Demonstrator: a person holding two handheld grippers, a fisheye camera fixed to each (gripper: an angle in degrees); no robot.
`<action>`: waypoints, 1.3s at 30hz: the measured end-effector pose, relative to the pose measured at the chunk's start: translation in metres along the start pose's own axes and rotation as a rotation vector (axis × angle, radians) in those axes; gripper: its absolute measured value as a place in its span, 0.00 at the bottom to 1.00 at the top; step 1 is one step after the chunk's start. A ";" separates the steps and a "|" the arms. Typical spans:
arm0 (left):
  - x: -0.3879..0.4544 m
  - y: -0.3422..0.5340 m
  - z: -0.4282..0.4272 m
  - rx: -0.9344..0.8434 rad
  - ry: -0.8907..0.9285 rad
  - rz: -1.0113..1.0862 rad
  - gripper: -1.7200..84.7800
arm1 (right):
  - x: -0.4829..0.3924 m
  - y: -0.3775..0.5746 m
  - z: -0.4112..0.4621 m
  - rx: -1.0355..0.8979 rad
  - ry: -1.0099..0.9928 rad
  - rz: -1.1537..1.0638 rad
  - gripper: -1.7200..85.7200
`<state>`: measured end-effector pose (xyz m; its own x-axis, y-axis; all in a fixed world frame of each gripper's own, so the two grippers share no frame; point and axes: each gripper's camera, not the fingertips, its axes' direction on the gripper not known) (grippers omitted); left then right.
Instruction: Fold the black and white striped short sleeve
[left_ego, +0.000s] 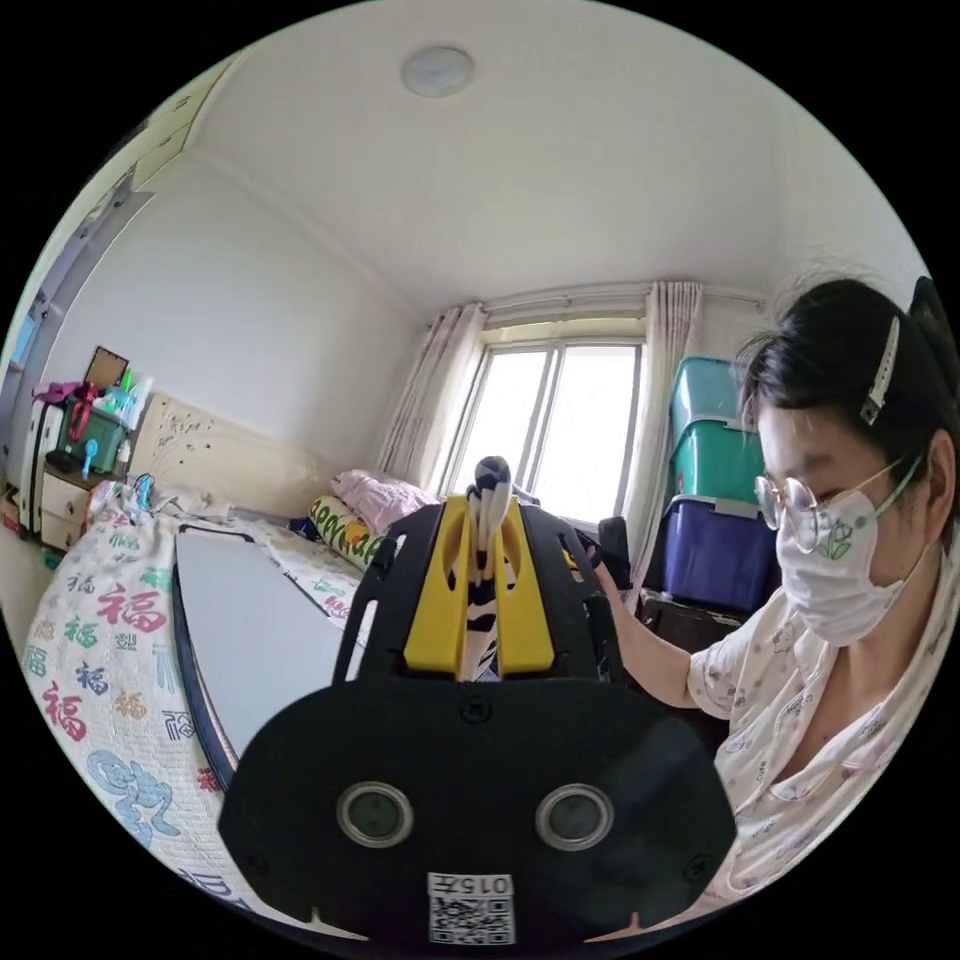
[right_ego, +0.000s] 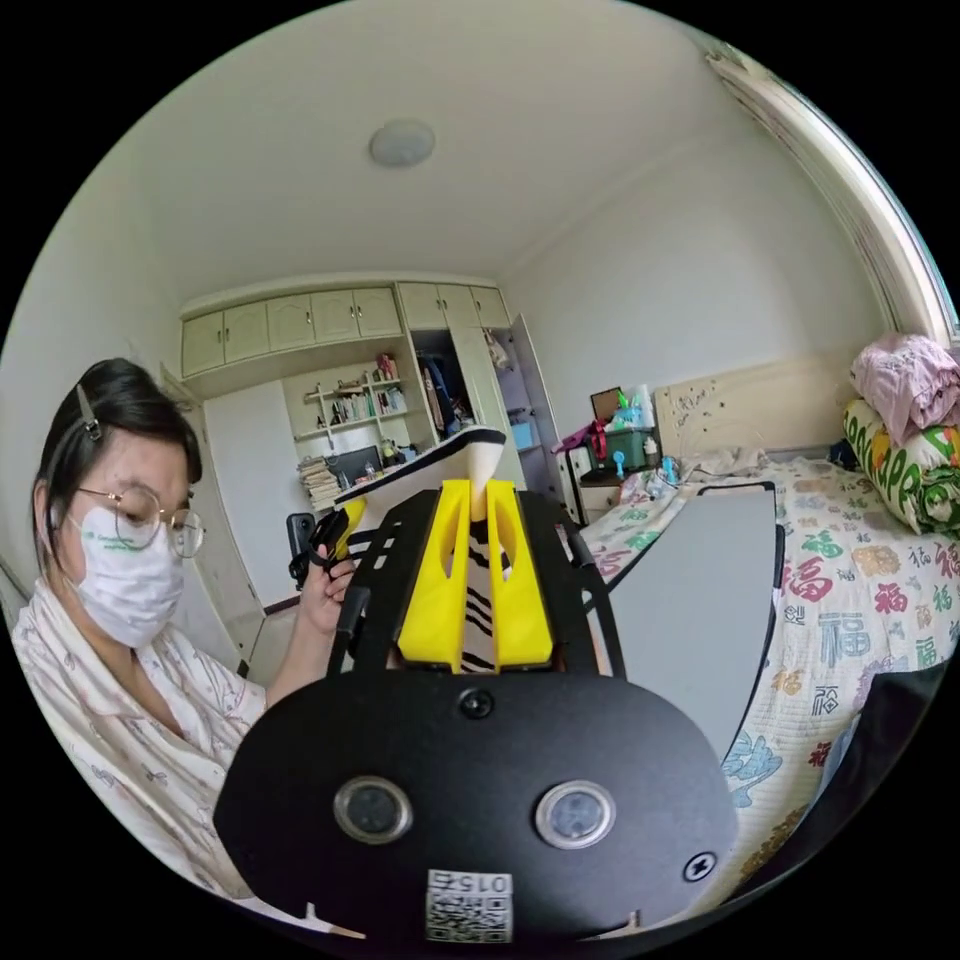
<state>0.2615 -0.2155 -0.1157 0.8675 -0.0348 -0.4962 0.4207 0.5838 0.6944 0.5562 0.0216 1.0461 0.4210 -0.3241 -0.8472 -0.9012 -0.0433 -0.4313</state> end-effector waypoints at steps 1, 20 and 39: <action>0.021 -0.019 -0.011 0.002 0.001 0.024 0.03 | -0.016 0.008 -0.028 0.016 -0.015 -0.008 0.06; 0.256 -0.107 -0.298 0.038 -0.213 0.092 0.03 | -0.125 0.188 -0.249 -0.073 -0.333 -0.170 0.06; 0.479 -0.050 -0.590 -0.047 -0.705 0.020 0.03 | -0.184 0.383 -0.115 -0.524 -0.885 -0.100 0.06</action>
<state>0.4996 0.2175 -0.6961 0.8469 -0.5315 -0.0163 0.4043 0.6238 0.6689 0.1219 -0.0443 1.0729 0.2304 0.5052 -0.8317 -0.7004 -0.5072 -0.5021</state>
